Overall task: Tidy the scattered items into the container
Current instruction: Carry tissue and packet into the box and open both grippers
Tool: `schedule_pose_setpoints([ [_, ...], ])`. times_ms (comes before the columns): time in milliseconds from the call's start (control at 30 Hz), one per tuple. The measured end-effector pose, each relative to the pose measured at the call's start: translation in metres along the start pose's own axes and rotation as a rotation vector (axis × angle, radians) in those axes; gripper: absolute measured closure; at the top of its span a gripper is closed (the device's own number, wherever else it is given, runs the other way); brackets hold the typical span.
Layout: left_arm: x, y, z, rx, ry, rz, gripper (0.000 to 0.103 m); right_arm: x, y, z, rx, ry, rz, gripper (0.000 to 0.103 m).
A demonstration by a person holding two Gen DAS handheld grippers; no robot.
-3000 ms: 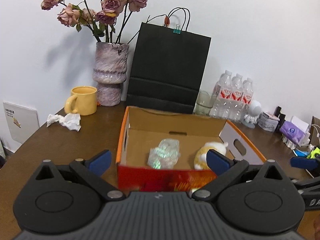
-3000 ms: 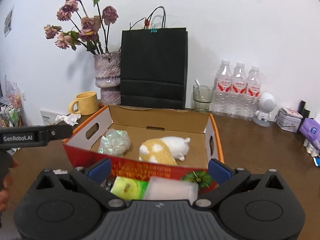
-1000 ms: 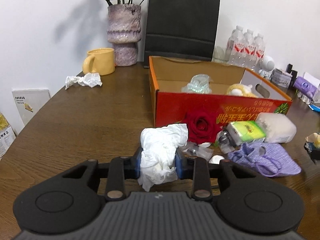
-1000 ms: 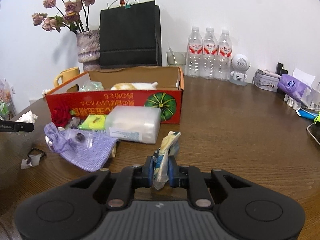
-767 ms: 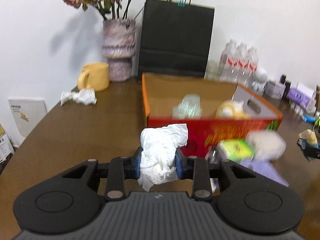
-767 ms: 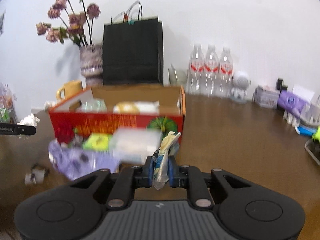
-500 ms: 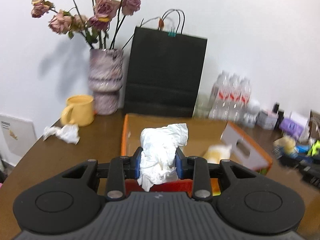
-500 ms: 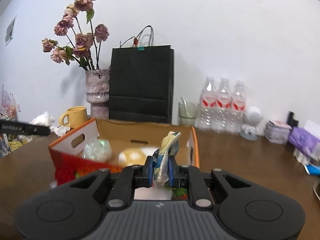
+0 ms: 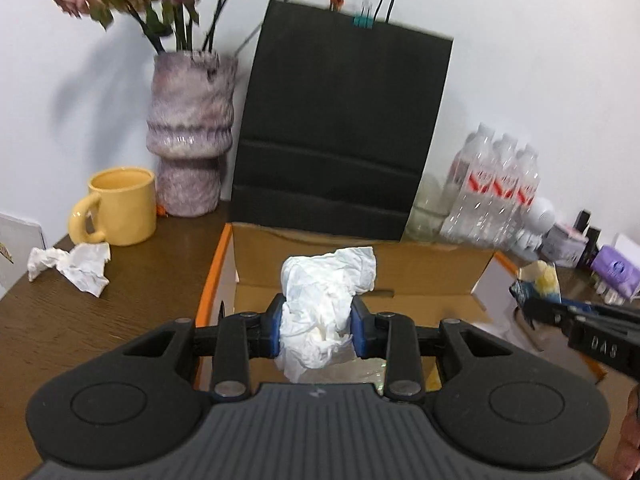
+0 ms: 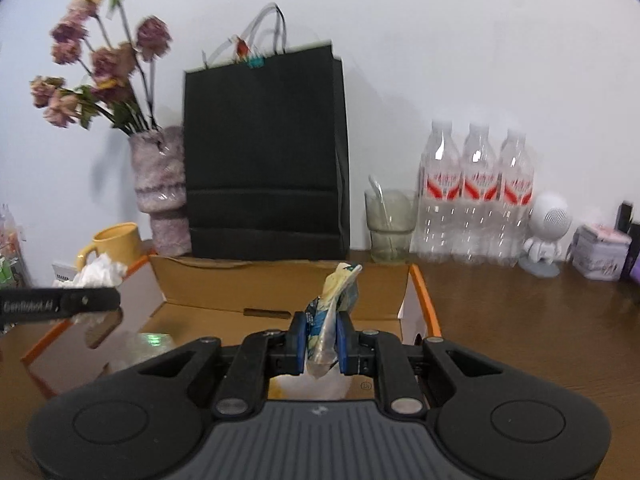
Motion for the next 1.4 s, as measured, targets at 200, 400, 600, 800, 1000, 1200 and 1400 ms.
schedule_pose_setpoints([
  [200, 0.002, -0.004, -0.018, -0.028, -0.012, -0.017, 0.024, -0.004, -0.002, -0.024, -0.069, 0.032, -0.001, 0.055],
  [400, 0.005, 0.002, -0.010, 0.018, 0.030, -0.044, 0.000, -0.016, -0.002, -0.015, -0.065, 0.033, 0.052, 0.012],
  [600, 0.006, 0.002, -0.007, 0.012, 0.020, -0.033, 0.000, -0.019, 0.001, -0.010, -0.066, 0.036, 0.047, 0.009],
  [800, 0.009, 0.001, -0.007, 0.009, 0.017, -0.045, 0.000, -0.018, 0.002, -0.008, -0.063, 0.026, 0.046, 0.007],
  [1000, 0.012, 0.002, -0.001, 0.013, 0.013, -0.049, 0.000, -0.016, 0.001, -0.003, -0.062, 0.005, 0.031, 0.003],
  [1200, 0.021, 0.002, 0.021, 0.039, 0.011, -0.064, 0.000, -0.016, 0.001, 0.016, -0.050, 0.003, 0.017, 0.000],
  [1400, 0.027, -0.005, 0.051, 0.045, 0.013, -0.076, 0.000, -0.018, -0.008, 0.044, -0.053, 0.009, 0.004, 0.000],
])
Point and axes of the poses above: each gripper's, at about its wrist camera, not at the fingertips, and z roughly against the way its jaws point, x to its right, y to its top, the point moved 8 cm from there along -z, roughly the way its jaws point, and after that the axes turned 7 degrees about -z, right-handed, at the moved point
